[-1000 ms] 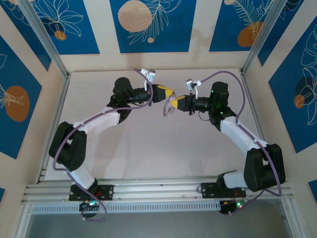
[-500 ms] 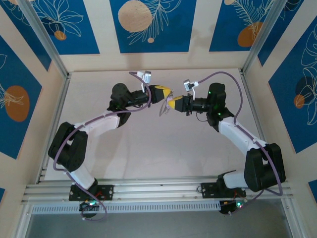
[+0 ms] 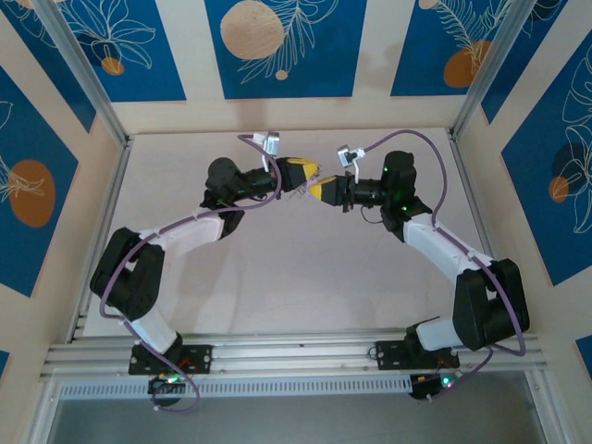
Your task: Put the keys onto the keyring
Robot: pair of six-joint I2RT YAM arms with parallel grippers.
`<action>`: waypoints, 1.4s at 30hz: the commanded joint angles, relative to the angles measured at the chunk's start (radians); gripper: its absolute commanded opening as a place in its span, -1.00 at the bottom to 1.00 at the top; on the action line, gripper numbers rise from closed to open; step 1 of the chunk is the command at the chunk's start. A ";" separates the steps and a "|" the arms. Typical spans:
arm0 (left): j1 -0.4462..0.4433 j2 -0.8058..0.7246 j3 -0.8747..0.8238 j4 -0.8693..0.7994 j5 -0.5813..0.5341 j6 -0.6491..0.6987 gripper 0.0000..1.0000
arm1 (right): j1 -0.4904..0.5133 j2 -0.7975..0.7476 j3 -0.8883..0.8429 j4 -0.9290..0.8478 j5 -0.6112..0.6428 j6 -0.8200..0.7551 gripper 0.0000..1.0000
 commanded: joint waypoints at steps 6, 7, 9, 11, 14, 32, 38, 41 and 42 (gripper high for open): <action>-0.025 -0.019 0.014 0.108 -0.022 -0.022 -1.00 | 0.029 0.023 -0.007 0.013 0.007 0.033 -1.00; -0.027 -0.018 0.013 0.109 -0.023 -0.022 -1.00 | 0.039 0.024 -0.002 0.010 0.009 0.032 -1.00; -0.028 -0.016 0.013 0.110 -0.025 -0.023 -1.00 | 0.065 0.029 0.010 0.005 0.015 0.028 -1.00; -0.029 -0.015 0.010 0.113 -0.026 -0.023 -1.00 | 0.087 0.034 0.023 -0.003 0.015 0.022 -1.00; -0.030 -0.014 0.006 0.113 -0.026 -0.025 -1.00 | 0.107 0.036 0.045 -0.037 0.016 -0.007 -1.00; -0.035 -0.014 -0.036 0.189 -0.094 -0.069 -1.00 | 0.039 0.010 -0.037 0.095 0.087 0.098 -1.00; -0.047 -0.006 -0.075 0.266 -0.189 -0.122 -1.00 | 0.044 -0.009 -0.058 0.125 0.135 0.119 -1.00; -0.055 -0.002 -0.092 0.286 -0.224 -0.132 -1.00 | 0.043 -0.017 -0.062 0.131 0.160 0.127 -1.00; -0.058 0.000 -0.094 0.287 -0.231 -0.134 -1.00 | 0.043 -0.015 -0.058 0.138 0.162 0.135 -1.00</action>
